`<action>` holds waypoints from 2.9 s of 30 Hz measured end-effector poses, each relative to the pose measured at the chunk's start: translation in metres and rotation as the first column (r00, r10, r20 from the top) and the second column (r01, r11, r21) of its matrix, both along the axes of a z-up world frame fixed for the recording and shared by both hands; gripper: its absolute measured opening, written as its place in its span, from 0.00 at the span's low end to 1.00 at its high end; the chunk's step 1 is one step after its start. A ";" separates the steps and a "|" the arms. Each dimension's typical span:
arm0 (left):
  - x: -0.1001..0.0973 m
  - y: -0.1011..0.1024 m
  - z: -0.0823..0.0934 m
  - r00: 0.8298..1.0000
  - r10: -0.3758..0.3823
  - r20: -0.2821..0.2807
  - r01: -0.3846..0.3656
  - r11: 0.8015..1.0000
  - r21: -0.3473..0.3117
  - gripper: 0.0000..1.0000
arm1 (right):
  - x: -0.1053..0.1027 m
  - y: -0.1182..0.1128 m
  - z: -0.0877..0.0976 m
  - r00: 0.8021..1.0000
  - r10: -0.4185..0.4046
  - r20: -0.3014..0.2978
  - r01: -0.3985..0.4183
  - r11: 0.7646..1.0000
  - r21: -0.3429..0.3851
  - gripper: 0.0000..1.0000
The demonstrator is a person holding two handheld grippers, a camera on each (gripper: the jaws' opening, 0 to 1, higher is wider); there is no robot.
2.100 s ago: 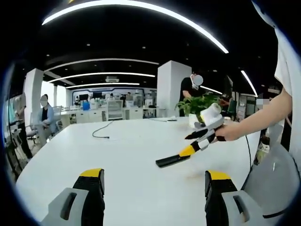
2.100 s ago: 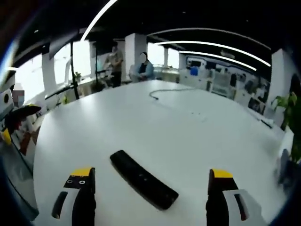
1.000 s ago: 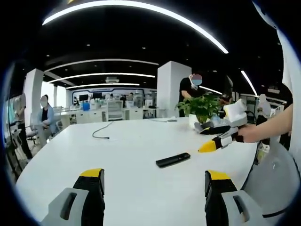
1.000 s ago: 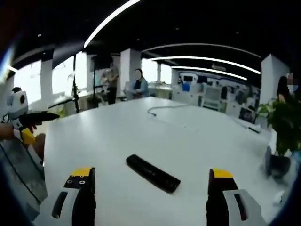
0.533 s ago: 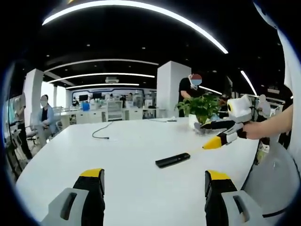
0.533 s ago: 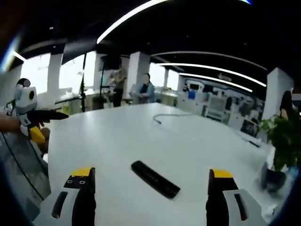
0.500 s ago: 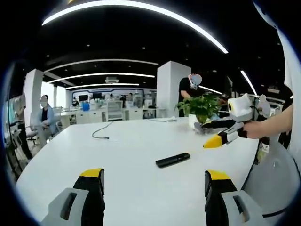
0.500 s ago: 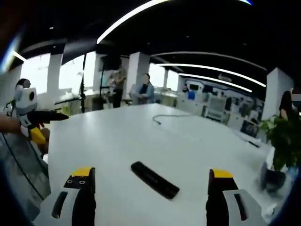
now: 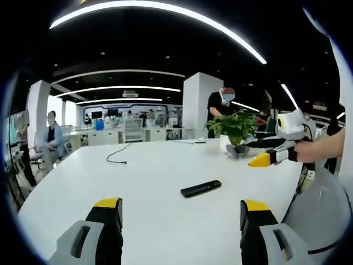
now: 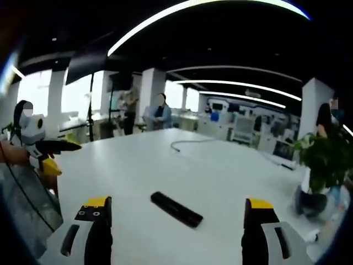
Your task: Press the specified remote control buttons in sequence, fully releasing each button before pressing the next.
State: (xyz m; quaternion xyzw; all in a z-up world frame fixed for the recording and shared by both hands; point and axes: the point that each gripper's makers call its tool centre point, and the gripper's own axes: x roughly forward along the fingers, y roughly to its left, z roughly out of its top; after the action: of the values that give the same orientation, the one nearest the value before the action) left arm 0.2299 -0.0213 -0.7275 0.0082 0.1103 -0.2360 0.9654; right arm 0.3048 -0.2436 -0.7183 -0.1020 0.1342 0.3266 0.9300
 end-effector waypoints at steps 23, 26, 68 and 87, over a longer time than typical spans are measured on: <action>-0.003 -0.005 -0.004 1.000 -0.027 -0.005 0.027 0.999 0.031 0.91 | -0.029 -0.024 0.005 0.998 -0.067 0.008 0.067 0.998 0.003 0.97; -0.002 -0.004 -0.003 1.000 -0.023 -0.003 0.023 0.999 0.034 0.91 | -0.033 -0.025 0.004 0.998 -0.069 0.011 0.069 0.998 -0.005 0.97; -0.001 0.004 -0.007 1.000 0.024 -0.020 -0.023 0.998 0.056 0.91 | -0.056 -0.054 -0.009 0.994 -0.113 -0.003 0.113 0.993 0.026 0.93; 0.002 0.012 0.001 0.997 0.062 0.047 -0.067 0.992 0.106 0.93 | -0.055 -0.068 -0.011 0.986 -0.166 -0.034 0.168 0.984 0.066 0.90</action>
State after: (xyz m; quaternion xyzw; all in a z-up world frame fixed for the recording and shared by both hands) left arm 0.2316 -0.0098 -0.7264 0.0618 0.1017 -0.1981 0.9729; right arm 0.2498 -0.3119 -0.7295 -0.0539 0.1441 0.2534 0.9551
